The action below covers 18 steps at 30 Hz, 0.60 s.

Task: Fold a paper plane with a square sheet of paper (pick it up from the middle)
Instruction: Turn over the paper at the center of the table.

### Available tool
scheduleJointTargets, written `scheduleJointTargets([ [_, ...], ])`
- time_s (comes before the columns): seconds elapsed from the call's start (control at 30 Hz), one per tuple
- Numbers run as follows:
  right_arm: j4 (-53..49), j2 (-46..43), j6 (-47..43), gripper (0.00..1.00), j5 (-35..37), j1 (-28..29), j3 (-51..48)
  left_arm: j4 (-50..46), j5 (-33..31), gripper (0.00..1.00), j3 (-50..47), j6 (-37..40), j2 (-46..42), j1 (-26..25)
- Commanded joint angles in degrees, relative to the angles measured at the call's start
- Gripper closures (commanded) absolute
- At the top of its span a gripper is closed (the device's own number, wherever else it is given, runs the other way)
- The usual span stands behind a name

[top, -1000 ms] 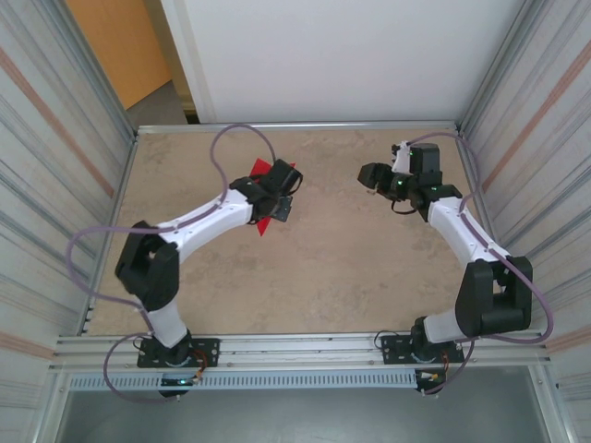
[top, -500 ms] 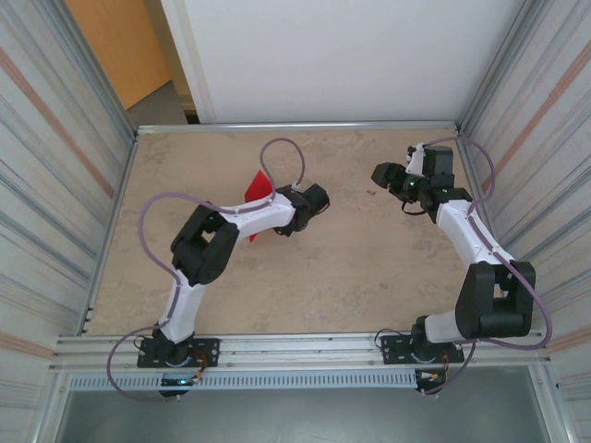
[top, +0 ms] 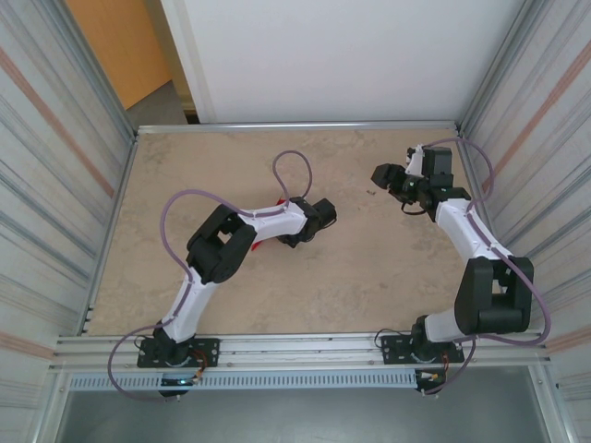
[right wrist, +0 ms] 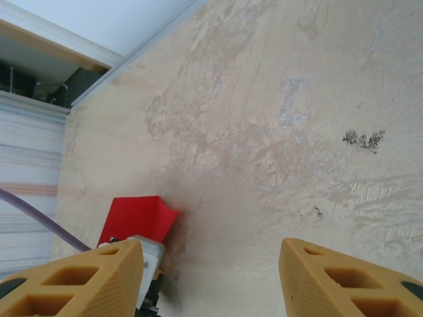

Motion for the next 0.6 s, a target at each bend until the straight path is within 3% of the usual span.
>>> scheduleJointTargets([
  [0.0, 0.1, 0.7, 1.4, 0.44, -1.2, -0.4, -0.4, -0.5, 3.6, 0.76, 0.8, -3.2, -1.0, -0.6],
  [0.33, 0.5, 0.5, 1.9, 0.42, -0.4, -0.5, -0.8, 2.3, 14.6, 0.61, -2.7, -5.8, -10.3, -2.8],
  [0.57, 1.6, 0.2, 2.9, 0.38, 1.0, -0.4, -1.5, 8.1, 28.9, 0.54, -7.6, -7.4, -16.2, -5.2],
])
